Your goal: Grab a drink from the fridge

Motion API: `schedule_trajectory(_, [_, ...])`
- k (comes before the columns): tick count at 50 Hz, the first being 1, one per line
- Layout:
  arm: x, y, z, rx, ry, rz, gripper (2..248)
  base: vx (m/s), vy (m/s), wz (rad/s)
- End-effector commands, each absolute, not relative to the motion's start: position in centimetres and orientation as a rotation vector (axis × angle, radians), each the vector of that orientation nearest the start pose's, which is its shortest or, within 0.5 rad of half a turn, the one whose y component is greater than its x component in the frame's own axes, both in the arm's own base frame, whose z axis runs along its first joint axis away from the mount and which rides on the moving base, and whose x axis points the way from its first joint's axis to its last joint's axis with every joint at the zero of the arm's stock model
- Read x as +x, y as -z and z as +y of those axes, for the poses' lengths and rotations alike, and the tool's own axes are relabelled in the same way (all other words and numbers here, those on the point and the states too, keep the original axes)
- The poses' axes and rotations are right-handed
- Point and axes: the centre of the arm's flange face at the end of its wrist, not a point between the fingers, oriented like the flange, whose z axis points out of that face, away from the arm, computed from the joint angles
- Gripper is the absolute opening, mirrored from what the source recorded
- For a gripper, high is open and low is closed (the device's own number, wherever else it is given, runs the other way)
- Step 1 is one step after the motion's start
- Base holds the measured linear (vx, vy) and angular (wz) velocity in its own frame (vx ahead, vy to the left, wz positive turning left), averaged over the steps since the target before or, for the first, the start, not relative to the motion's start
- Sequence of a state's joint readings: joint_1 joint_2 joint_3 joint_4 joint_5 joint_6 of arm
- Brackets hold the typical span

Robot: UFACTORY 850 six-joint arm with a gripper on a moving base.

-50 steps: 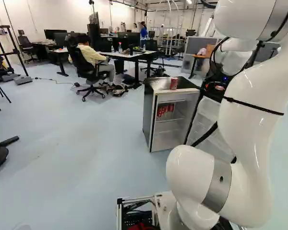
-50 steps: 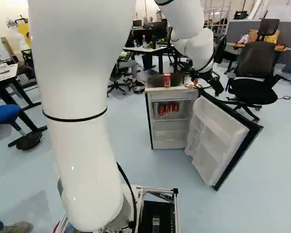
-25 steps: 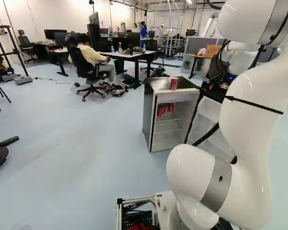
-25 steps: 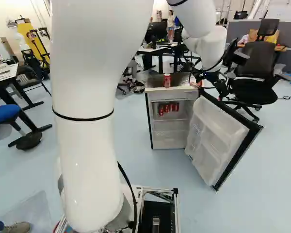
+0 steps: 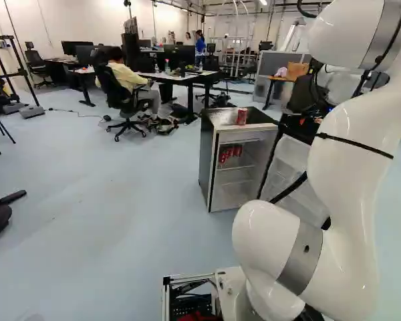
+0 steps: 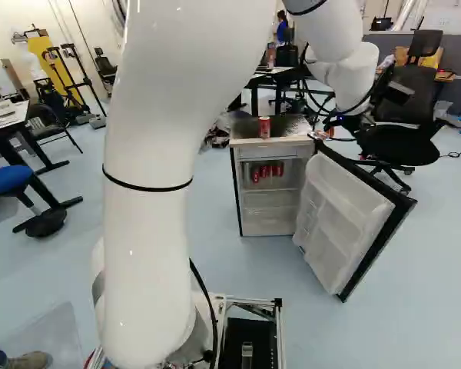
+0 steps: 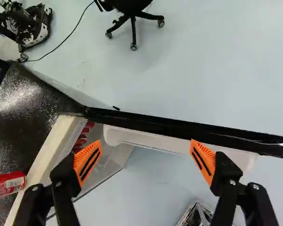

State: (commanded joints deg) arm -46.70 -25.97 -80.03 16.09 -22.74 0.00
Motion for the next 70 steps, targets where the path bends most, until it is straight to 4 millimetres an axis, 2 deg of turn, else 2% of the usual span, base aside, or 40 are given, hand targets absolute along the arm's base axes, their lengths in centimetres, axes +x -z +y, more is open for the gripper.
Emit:
schedule_trajectory(12, [45.2, -50.8, -48.6, -2.638, 0.857, 1.557, 247, 0.0, 0.0, 0.0])
schedule_trajectory(41, [44.9, -50.4, -53.7, -2.607, 0.886, 1.624, 247, 0.0, 0.0, 0.0])
schedule_trajectory(70, [44.4, -49.2, -58.0, -2.577, 0.788, 1.66, 247, 0.0, 0.0, 0.0])
